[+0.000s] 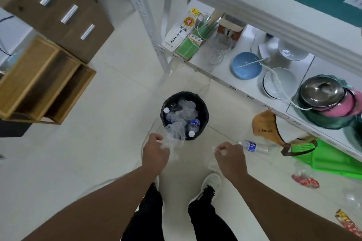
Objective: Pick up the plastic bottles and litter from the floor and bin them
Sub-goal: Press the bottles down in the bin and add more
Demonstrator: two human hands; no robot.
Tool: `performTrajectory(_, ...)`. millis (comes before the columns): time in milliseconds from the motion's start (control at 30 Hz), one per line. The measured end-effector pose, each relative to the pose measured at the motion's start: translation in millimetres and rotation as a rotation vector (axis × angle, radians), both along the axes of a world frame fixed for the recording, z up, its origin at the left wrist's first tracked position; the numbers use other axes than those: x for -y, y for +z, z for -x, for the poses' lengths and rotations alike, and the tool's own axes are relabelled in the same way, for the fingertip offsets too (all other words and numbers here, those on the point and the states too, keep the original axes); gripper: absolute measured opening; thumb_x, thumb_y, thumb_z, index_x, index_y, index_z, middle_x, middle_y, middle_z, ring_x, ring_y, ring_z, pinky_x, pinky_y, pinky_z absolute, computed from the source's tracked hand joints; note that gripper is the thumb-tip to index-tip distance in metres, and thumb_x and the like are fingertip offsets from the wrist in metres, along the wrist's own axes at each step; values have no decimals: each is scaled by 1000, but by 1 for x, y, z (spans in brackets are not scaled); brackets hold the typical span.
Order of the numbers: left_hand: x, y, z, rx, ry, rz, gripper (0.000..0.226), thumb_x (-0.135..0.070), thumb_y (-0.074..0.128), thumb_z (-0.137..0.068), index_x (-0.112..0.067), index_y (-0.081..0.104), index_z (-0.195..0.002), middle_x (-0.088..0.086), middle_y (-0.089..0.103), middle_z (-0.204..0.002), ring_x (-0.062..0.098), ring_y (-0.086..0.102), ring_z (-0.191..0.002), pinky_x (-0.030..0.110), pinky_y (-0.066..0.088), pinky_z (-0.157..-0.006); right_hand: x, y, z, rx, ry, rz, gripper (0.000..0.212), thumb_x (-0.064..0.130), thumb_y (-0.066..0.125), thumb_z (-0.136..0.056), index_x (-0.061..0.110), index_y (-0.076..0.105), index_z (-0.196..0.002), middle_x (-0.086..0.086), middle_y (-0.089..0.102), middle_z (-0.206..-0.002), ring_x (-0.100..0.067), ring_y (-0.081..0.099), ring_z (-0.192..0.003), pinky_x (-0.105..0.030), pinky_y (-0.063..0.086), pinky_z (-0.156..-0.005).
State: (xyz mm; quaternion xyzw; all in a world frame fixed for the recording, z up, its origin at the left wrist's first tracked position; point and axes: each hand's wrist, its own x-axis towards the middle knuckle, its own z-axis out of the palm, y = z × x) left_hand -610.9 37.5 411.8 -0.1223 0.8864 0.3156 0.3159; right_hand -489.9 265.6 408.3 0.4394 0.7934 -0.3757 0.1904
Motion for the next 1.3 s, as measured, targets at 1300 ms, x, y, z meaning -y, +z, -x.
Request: performTrajectory(1300,-74,-280,88,-243,-871,417,33,-35,58,-95,-20,57,-124,5,71,-105,33,62,-102,39,32,-74,-5,-250,186,129,268,-30,38,6,48,-101,6,50,-139,-19,65,-125,-38,60,-106,-40,41,-82)
